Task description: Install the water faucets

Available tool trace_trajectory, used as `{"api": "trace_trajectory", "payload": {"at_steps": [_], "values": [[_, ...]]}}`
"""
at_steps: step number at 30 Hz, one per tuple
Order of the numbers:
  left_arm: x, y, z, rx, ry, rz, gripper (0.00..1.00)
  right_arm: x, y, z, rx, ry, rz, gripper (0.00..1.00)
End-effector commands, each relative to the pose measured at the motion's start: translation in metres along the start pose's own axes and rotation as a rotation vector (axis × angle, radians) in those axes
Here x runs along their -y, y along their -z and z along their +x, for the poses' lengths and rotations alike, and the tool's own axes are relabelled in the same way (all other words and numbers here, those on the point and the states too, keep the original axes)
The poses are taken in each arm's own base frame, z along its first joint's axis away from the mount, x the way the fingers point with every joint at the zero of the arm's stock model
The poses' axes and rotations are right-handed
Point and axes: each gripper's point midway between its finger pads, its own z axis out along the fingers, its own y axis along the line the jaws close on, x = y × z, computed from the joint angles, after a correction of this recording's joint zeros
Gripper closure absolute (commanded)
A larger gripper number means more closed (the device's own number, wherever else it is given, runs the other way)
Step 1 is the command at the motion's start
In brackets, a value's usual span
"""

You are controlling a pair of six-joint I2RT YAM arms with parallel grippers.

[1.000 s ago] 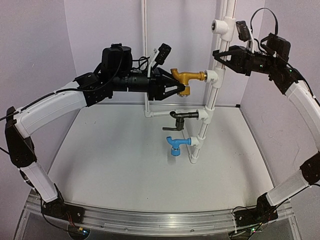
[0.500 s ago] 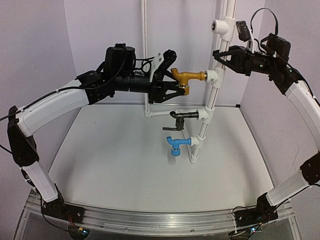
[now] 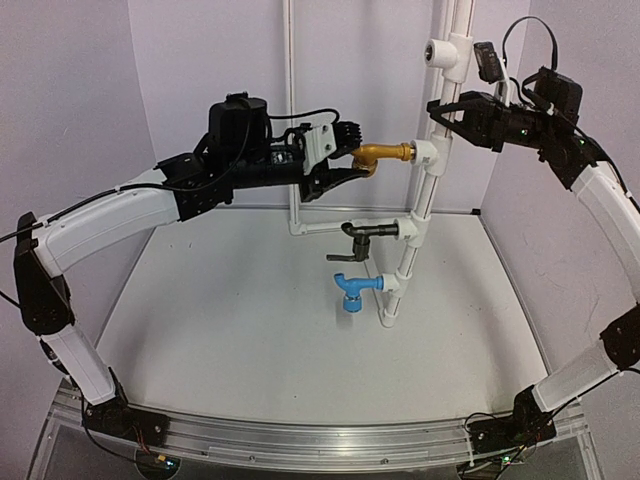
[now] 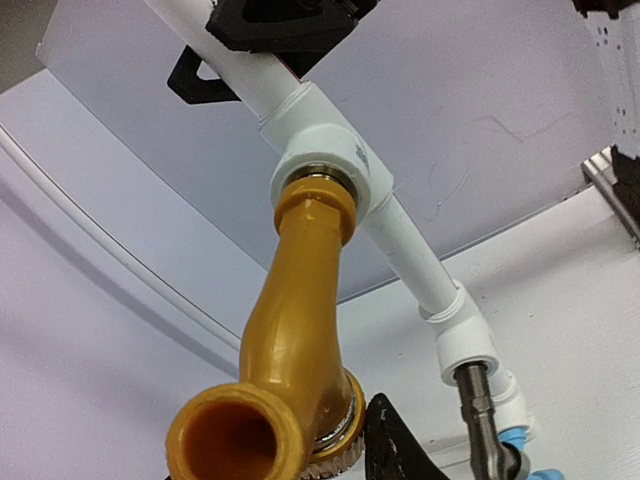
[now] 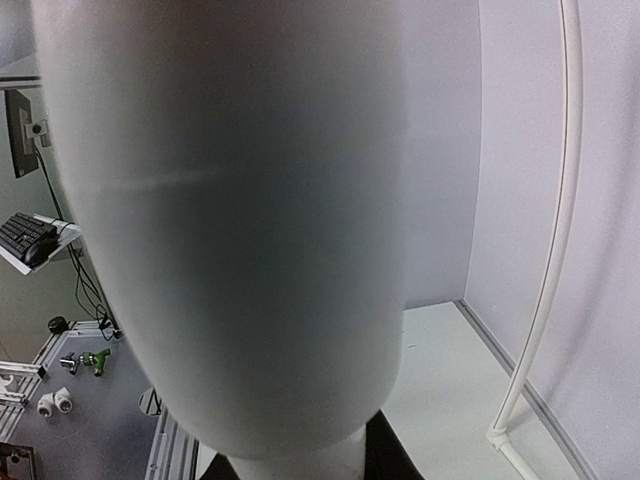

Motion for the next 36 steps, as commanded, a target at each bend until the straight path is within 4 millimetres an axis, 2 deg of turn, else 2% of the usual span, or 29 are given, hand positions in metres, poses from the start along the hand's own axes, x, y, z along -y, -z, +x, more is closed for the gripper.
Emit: {"api": "trace_trajectory", "payload": {"at_steps": [1, 3, 4, 7, 10, 11, 13, 16, 17, 21, 24, 26, 28, 31, 35, 36], "values": [[-0.022, 0.007, -0.002, -0.066, -0.274, -0.097, 0.88, -0.007, 0.0, 0.028, -0.066, -0.267, -0.041, 1.0], [-0.024, 0.01, -0.001, -0.095, -0.325, -0.106, 0.88, -0.007, 0.0, 0.028, -0.066, -0.268, -0.041, 1.0], [-0.025, 0.012, 0.0, -0.109, -0.346, -0.111, 0.84, -0.007, 0.0, 0.028, -0.067, -0.269, -0.041, 1.0], [-0.03, 0.02, -0.001, -0.146, -0.353, -0.127, 0.49, -0.006, -0.001, 0.029, -0.068, -0.272, -0.037, 1.0], [-0.028, 0.032, -0.007, -0.151, -0.273, -0.132, 0.21, -0.003, -0.001, 0.029, -0.067, -0.274, -0.029, 1.0], [-0.024, 0.037, -0.01, -0.15, -0.236, -0.132, 0.13, -0.002, -0.002, 0.029, -0.067, -0.274, -0.026, 1.0], [-0.013, 0.049, -0.011, -0.158, -0.161, -0.123, 0.03, -0.001, -0.002, 0.028, -0.066, -0.271, -0.021, 1.0], [0.012, 0.066, 0.002, -0.255, -0.017, -0.115, 0.0, -0.001, -0.001, 0.028, -0.064, -0.265, -0.016, 1.0], [0.015, 0.074, 0.005, -0.286, 0.041, -0.132, 0.0, -0.001, -0.001, 0.027, -0.064, -0.264, -0.015, 1.0], [-0.016, 0.108, 0.002, -0.366, 0.518, -0.33, 0.0, -0.001, -0.001, 0.028, -0.064, -0.265, -0.011, 1.0], [-0.028, 0.12, 0.011, -0.463, 0.884, -0.426, 0.0, 0.001, -0.001, 0.03, -0.065, -0.271, -0.007, 1.0], [-0.022, 0.111, 0.013, -0.476, 1.073, -0.384, 0.0, 0.002, -0.001, 0.03, -0.065, -0.272, -0.003, 1.0], [-0.021, 0.102, -0.002, -0.391, 1.27, -0.311, 0.0, 0.003, -0.002, 0.03, -0.065, -0.272, 0.0, 1.0], [-0.033, 0.093, -0.008, -0.22, 1.614, -0.201, 0.0, 0.003, -0.002, 0.03, -0.065, -0.274, 0.001, 1.0], [-0.032, 0.081, -0.022, -0.045, 1.832, -0.027, 0.0, 0.004, -0.002, 0.032, -0.067, -0.277, 0.006, 1.0], [-0.029, 0.078, -0.018, -0.047, 1.931, -0.022, 0.0, 0.005, -0.002, 0.032, -0.067, -0.276, 0.01, 1.0]]}}
